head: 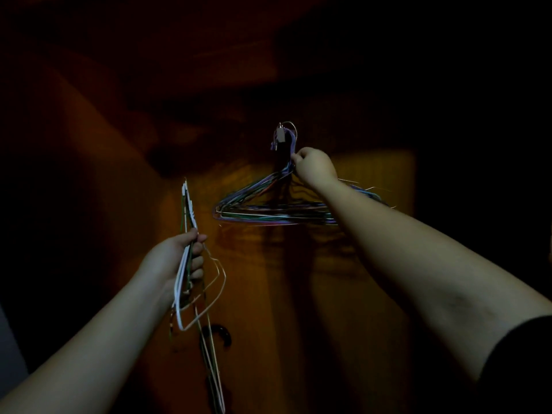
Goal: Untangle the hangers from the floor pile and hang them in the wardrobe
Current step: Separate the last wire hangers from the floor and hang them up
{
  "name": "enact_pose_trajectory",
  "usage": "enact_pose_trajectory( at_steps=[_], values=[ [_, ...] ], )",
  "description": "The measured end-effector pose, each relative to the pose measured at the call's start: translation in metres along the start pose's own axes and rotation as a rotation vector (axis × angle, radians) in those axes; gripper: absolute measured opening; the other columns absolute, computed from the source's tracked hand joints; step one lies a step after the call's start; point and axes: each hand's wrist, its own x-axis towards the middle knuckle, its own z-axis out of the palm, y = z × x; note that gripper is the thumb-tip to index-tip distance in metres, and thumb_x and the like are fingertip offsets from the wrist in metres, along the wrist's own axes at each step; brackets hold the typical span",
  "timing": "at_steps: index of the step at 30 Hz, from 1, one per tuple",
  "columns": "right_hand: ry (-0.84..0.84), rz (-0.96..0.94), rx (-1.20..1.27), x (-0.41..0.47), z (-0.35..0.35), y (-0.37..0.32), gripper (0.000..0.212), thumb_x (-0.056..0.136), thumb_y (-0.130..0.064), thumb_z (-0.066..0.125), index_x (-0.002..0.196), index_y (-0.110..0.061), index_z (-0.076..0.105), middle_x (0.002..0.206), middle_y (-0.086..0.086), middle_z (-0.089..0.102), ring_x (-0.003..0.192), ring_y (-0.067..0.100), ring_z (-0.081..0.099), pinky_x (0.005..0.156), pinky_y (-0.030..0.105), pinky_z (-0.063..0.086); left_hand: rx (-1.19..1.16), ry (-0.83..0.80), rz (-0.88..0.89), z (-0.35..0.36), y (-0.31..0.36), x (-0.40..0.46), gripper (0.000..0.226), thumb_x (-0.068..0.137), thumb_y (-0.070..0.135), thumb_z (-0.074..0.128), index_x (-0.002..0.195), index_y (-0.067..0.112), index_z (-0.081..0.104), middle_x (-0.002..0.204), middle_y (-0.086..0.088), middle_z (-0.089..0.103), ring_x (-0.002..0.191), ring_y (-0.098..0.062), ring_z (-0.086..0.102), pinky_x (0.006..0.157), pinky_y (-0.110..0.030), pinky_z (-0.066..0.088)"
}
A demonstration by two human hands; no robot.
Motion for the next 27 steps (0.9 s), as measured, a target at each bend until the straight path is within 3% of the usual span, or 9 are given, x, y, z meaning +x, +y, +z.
enact_pose_trajectory(
  at_steps=[7, 15, 21, 27],
  values=[
    [-0.006, -0.012, -0.024, -0.004, 0.011, 0.008, 0.030, 0.100, -0.040, 0.045, 0.105, -0.018, 0.064, 0.084, 0.001, 0.066, 0.071, 0.019, 0.062, 0.062, 0.036, 0.050, 0.009, -0.004, 0.009, -0.001, -0.001, 0.002, 0.026, 0.103, 0.028, 0.041, 0.087, 0.010, 0.049, 0.042, 0.006, 0.037, 0.026, -0.007, 0.028, 0.028, -0.012, 0.022],
    [0.061, 0.015, -0.101, 0.001, 0.010, 0.007, 0.025, 0.098, -0.044, 0.049, 0.094, -0.020, 0.057, 0.084, 0.001, 0.063, 0.078, 0.020, 0.062, 0.066, 0.038, 0.051, -0.005, -0.020, -0.006, 0.001, -0.001, -0.003, 0.026, 0.103, 0.028, 0.041, 0.085, 0.011, 0.049, 0.042, 0.006, 0.037, 0.025, -0.007, 0.028, 0.028, -0.011, 0.021],
    [0.034, 0.033, -0.193, 0.003, 0.010, 0.001, 0.033, 0.097, -0.045, 0.047, 0.103, -0.018, 0.065, 0.093, 0.003, 0.066, 0.084, 0.023, 0.063, 0.073, 0.040, 0.055, 0.001, -0.011, -0.002, 0.003, -0.003, -0.004, 0.025, 0.103, 0.028, 0.041, 0.086, 0.010, 0.049, 0.042, 0.006, 0.036, 0.026, -0.007, 0.028, 0.028, -0.012, 0.021],
    [0.019, 0.051, -0.228, 0.002, 0.014, -0.004, 0.035, 0.099, -0.042, 0.044, 0.101, -0.016, 0.067, 0.090, 0.004, 0.066, 0.082, 0.024, 0.062, 0.067, 0.034, 0.049, -0.001, -0.021, -0.028, 0.002, -0.003, -0.008, 0.027, 0.103, 0.028, 0.041, 0.085, 0.011, 0.049, 0.040, 0.007, 0.036, 0.025, -0.006, 0.027, 0.027, -0.014, 0.020]
  ],
)
